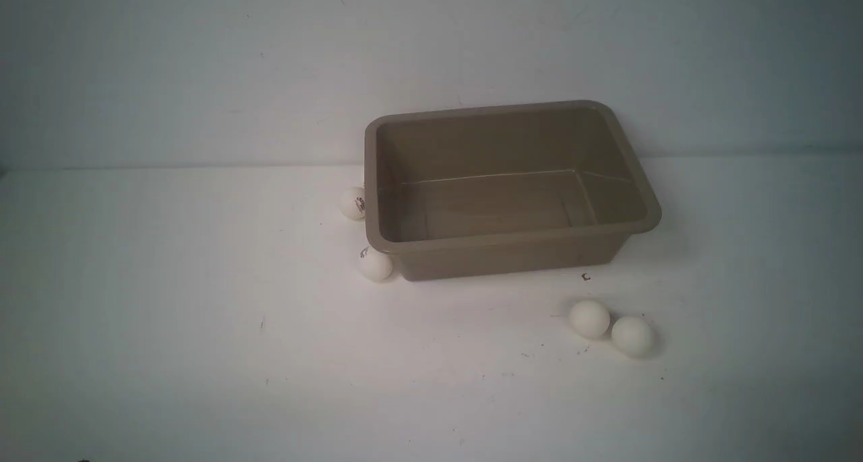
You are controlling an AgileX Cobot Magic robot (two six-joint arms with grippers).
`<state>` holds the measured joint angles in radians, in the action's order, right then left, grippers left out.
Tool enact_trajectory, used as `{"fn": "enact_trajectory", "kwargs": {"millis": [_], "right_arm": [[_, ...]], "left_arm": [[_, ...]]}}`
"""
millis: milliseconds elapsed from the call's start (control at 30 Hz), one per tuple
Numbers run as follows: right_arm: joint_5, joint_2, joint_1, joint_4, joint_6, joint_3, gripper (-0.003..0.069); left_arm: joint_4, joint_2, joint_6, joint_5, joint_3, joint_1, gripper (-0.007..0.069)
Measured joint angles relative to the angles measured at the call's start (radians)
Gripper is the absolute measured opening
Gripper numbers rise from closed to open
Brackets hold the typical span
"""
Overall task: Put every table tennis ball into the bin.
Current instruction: Use the right arm to clamp the table tennis ball closest to it
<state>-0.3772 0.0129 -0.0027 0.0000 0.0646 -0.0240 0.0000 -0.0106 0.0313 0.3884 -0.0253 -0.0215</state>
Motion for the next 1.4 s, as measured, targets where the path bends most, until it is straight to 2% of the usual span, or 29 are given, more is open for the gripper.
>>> {"fn": "enact_trajectory", "kwargs": {"millis": [1400], "right_arm": [[0.013,0.0,0.0,0.018,-0.009,0.0,0.0588]], "left_arm": [[0.0,0.0,0.0,0.0,0.0,0.0,0.052]]}}
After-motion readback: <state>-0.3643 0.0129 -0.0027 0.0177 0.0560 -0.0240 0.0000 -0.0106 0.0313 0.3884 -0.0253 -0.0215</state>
